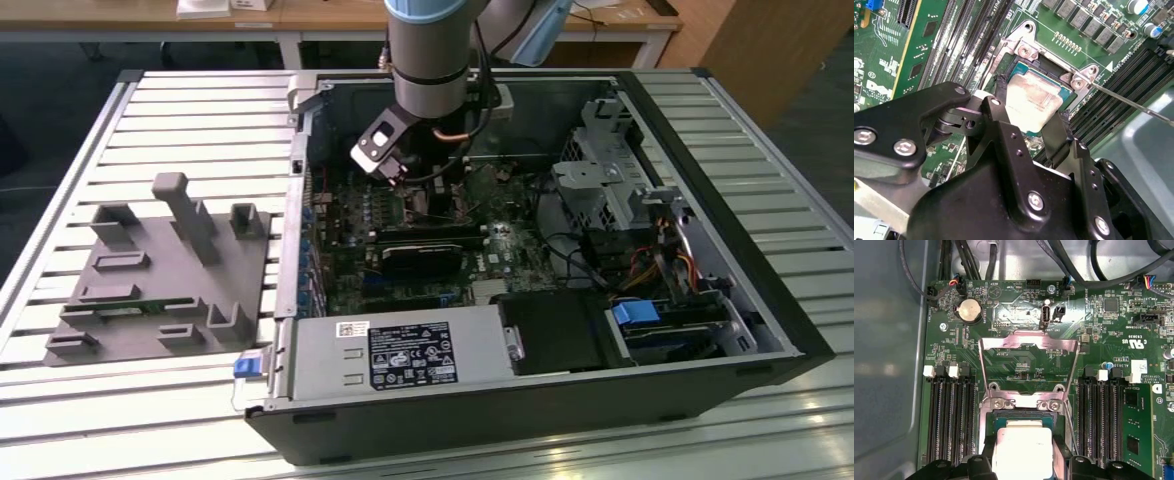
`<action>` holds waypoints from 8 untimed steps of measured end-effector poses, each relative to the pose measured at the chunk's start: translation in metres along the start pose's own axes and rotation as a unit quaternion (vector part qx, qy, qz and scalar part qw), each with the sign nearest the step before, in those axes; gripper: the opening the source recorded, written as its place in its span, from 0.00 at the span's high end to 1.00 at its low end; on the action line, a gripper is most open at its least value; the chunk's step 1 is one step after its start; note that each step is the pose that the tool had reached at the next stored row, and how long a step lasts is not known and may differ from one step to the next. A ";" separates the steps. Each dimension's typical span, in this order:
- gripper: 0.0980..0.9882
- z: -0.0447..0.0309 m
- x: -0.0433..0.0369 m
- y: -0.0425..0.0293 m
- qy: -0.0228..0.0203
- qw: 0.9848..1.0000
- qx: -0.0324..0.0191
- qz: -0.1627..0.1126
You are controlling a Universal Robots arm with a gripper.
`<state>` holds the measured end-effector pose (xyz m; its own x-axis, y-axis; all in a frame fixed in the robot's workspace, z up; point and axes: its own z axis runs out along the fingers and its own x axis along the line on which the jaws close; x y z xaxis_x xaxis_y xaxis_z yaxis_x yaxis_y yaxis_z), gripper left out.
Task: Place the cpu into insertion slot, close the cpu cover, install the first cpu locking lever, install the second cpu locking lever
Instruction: 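Place the cpu into insertion slot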
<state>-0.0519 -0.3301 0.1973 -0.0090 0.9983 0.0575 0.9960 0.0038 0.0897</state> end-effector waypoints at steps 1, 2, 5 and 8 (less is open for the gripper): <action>0.51 0.0000 0.0000 0.0000 0.000 1.000 0.000 0.002; 0.51 0.0000 0.0000 0.0000 -0.001 1.000 0.000 0.006; 0.51 0.0000 0.0000 0.0000 -0.002 1.000 -0.001 0.024; 0.51 0.0000 0.0000 0.0000 -0.002 1.000 -0.002 0.026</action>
<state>-0.0519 -0.3302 0.1973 0.0439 0.9974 0.0574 0.9948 -0.0490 0.0897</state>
